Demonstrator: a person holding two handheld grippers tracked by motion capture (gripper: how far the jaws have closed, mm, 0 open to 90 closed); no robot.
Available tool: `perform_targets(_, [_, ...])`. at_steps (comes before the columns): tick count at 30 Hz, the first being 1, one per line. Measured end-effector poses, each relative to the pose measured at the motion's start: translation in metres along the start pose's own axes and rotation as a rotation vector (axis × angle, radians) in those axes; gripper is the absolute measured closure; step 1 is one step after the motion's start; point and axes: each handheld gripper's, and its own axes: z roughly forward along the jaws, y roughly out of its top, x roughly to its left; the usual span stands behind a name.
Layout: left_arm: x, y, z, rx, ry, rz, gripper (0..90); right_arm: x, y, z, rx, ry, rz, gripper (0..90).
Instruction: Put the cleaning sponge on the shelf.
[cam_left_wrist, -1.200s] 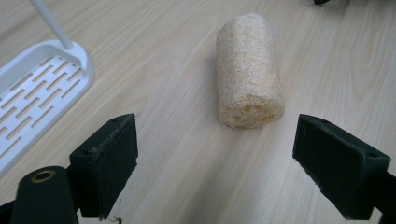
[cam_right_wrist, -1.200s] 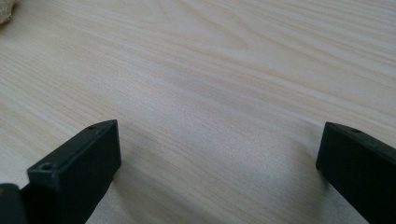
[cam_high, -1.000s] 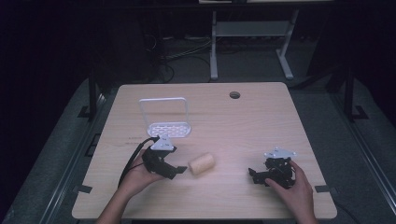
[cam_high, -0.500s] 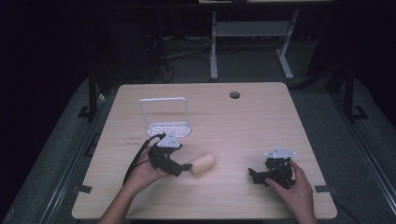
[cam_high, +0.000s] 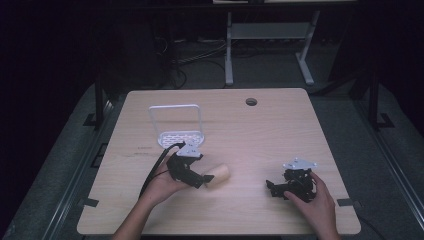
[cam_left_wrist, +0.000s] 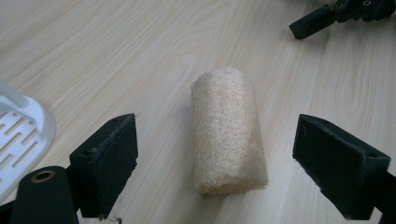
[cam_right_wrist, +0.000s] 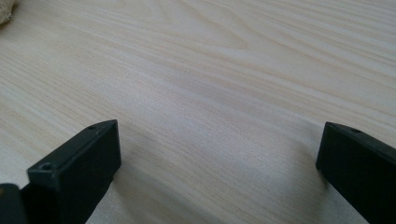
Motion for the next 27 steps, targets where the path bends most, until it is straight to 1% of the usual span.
perform_targets(6, [-0.002,0.004,0.005,-0.006,-0.006,-0.003,13.7,0.000,0.000,0.000,0.000,0.000,0.000,0.0])
perform_targets(13, [-0.006,0.007,0.017,-0.005,-0.012,0.009,13.6,0.000,0.000,0.000,0.000,0.000,0.000,0.0])
perform_targets(15, [-0.007,0.007,0.019,-0.009,-0.010,0.006,13.6,0.000,0.000,0.000,0.000,0.000,0.000,0.0])
perform_targets(19, [-0.007,0.007,0.024,-0.001,-0.015,0.009,13.6,0.000,0.000,0.000,0.000,0.000,0.000,0.0])
perform_targets(22, [-0.007,0.007,0.026,0.003,-0.022,0.002,13.6,0.000,0.000,0.000,0.000,0.000,0.000,0.0])
perform_targets(24, [-0.009,0.006,0.031,0.009,-0.029,0.000,13.6,0.000,0.000,0.000,0.000,0.000,0.000,0.0])
perform_targets(27, [-0.010,0.005,0.035,0.019,-0.029,0.000,13.6,0.000,0.000,0.000,0.000,0.000,0.000,0.0])
